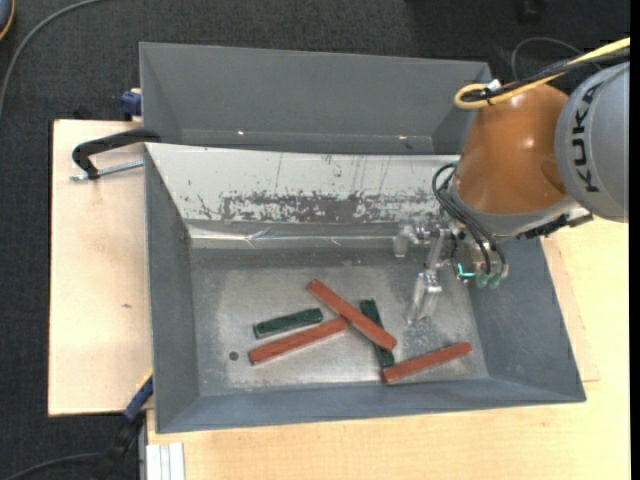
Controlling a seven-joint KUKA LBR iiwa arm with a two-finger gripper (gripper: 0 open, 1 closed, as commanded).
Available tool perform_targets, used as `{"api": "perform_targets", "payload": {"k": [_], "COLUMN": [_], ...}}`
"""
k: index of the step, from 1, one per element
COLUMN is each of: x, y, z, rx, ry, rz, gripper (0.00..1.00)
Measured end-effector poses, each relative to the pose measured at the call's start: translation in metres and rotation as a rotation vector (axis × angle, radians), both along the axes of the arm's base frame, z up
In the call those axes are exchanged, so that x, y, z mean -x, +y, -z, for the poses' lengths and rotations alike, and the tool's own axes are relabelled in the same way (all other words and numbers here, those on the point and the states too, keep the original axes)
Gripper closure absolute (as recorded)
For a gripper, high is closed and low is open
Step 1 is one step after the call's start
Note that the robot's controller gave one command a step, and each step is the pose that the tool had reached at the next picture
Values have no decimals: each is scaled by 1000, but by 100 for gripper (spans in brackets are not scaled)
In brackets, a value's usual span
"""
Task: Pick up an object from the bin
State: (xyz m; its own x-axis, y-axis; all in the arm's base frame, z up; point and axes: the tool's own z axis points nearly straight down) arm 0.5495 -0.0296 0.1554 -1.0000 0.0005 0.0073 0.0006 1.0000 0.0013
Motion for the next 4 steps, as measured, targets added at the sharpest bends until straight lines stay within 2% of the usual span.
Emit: {"api": "perform_targets", "payload": {"k": [1,2,3,4], "x": [24,20,21,38], "y": [42,40,40,138], "z": [86,84,84,69], "rx": [-3,-1,0,-4], "ry": [5,-12,-10,-13], "rz": [-121,-118,-118,-357], "gripper": [0,100,0,0]}}
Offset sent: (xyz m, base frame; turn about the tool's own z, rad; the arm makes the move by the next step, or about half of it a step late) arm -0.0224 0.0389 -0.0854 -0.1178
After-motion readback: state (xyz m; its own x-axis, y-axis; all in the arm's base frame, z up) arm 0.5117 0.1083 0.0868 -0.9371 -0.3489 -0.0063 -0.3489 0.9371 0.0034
